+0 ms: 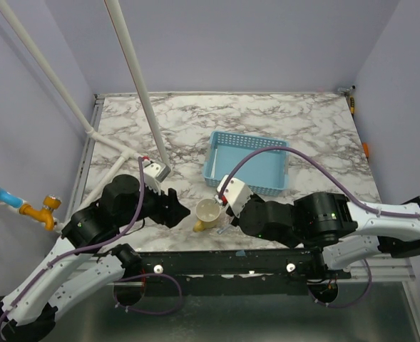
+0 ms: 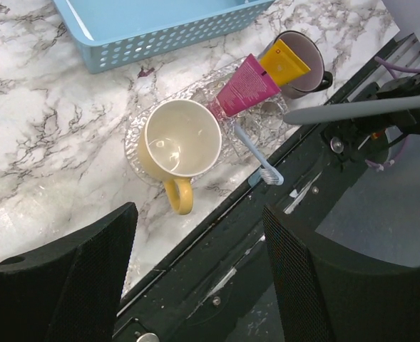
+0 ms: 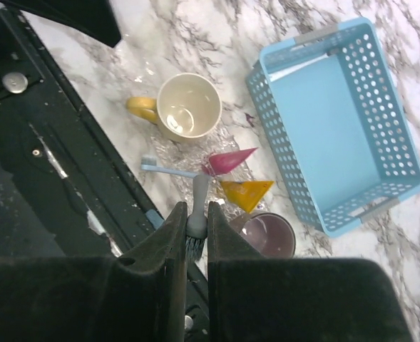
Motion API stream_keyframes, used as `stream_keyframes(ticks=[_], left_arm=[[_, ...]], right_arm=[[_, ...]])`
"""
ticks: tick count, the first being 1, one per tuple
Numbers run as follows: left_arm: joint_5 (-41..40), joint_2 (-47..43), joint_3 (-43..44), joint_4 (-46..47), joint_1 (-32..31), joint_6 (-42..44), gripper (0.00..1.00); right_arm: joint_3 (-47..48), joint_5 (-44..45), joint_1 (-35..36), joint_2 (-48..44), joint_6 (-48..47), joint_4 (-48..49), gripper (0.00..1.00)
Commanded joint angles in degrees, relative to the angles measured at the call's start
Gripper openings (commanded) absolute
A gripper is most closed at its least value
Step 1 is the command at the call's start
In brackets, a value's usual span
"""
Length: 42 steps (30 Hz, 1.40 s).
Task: Prepare toiletry sets of a toothbrush and toothpaste on the tray
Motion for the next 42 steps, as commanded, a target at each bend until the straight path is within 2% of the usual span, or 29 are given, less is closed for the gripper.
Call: stream_keyframes(ticks=[1, 8, 13, 22, 42], left_arm=[[2.5, -1.5, -2.1, 2.0, 0.7, 1.4, 0.71], [3.6, -1.2, -3.8, 3.6, 1.4, 1.2, 0.71], [4.6, -1.3, -4.6, 4.6, 1.9, 1.3, 0.71], [5.2, -0.8, -5.0, 4.9, 2.7, 1.3, 0.71], [6.5, -0.5, -5.3, 5.2, 4.1, 1.2, 0.71]], right_arm=[[1.1, 5.9, 0.4, -0.1, 3.5, -5.3, 0.0], [-2.5, 4.7, 0.4, -2.0, 6.0, -5.6, 0.0], [-11.1, 8.8, 0.4, -5.2, 8.2, -0.4, 0.0], [-18.7, 11.9, 0.4, -9.2, 11.9, 6.4, 0.0], [-21.5, 8.4, 0.4, -8.7, 18.7, 4.3, 0.0]])
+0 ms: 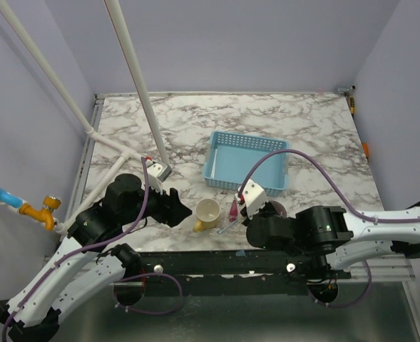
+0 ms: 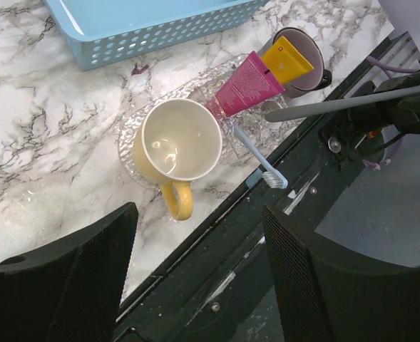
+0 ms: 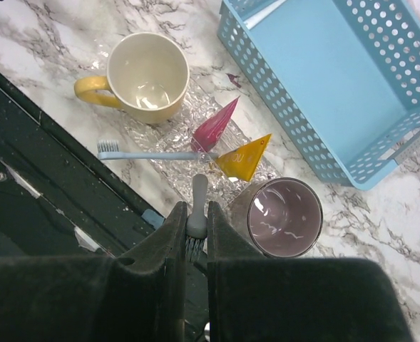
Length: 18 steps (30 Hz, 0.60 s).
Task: Prepare toiletry sets of a toothbrush and toothpaste on the tray
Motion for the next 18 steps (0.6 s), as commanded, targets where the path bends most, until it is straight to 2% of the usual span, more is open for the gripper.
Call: stream_keyframes(ticks=[1, 7, 18], left_arm=[[1.5, 0.0, -0.7, 1.4, 0.4, 0.6, 0.71], [1.5, 0.1, -0.8, 1.5, 0.5, 0.5, 0.71], [1.5, 0.1, -0.8, 1.5, 0.7, 0.4, 0.7]], right_arm=[[-1.5, -0.2, 0.3, 0.6, 3.4, -0.6, 0.0], [-2.4, 0.4, 0.3, 1.0, 6.6, -2.3, 0.0], [-7.9, 3.3, 0.3, -0.9, 14.1, 0.7, 0.0]])
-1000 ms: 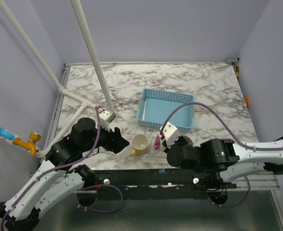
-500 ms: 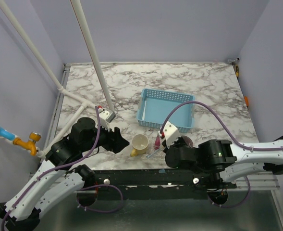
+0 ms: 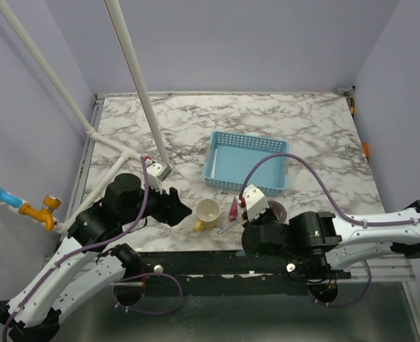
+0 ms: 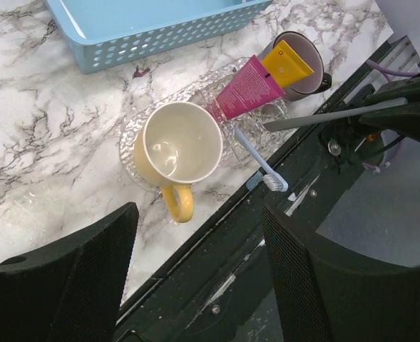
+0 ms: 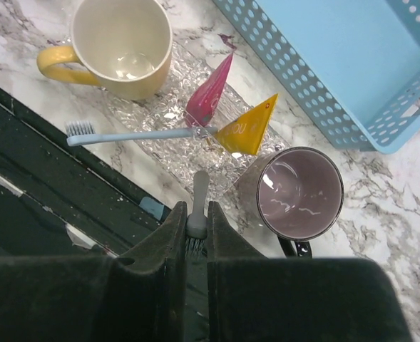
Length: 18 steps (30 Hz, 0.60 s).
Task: Prepare toiletry sets of a toothbrush and toothpaste on the tray
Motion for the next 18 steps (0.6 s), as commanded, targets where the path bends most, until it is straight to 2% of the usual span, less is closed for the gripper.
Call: stream_keyframes(ticks=[1, 11, 18], left_arm=[[1.4, 0.1, -0.9, 1.2, 0.4, 0.3, 0.7], [1.3, 0.1, -0.8, 1.2, 0.4, 0.3, 0.7], [1.3, 0.2, -0.9, 1.2, 0.5, 0.3, 0.7]], right_arm=[[-2.1, 3.6, 0.3, -1.6, 6.1, 1.4, 0.0], [-7.6, 8.9, 0.3, -5.2, 17.4, 2.4, 0.0], [-11.9, 11.4, 0.3, -8.5, 20.5, 5.6, 0.0]])
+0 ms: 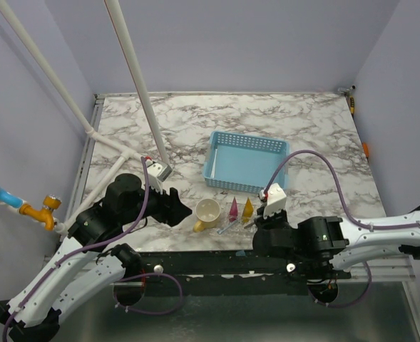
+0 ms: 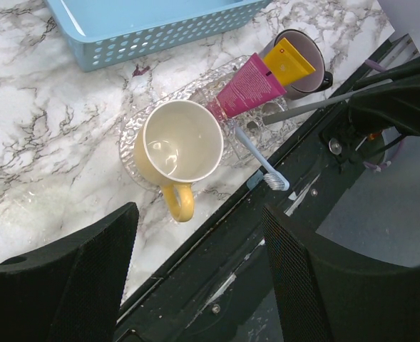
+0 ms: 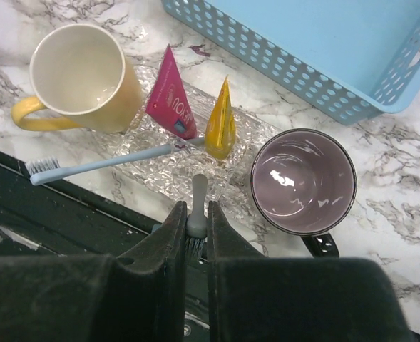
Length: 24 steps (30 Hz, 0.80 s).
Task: Prepare toiletry sets of a toothbrush and toothpaste on the tray
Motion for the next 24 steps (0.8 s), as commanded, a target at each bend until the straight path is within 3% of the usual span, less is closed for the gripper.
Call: stream_keyframes(ticks=[1, 24], left_arm=[[1.3, 0.1, -0.6, 1.1, 0.4, 0.3, 0.7], [1.5, 0.4, -0.6, 1.1, 0.6, 0.5, 0.7]], right_arm=[[-2.5, 5.3, 0.3, -2.3, 4.5, 3.8, 0.01], [-8.8, 10.0, 0.3, -1.3, 8.4, 10.2, 0.0]])
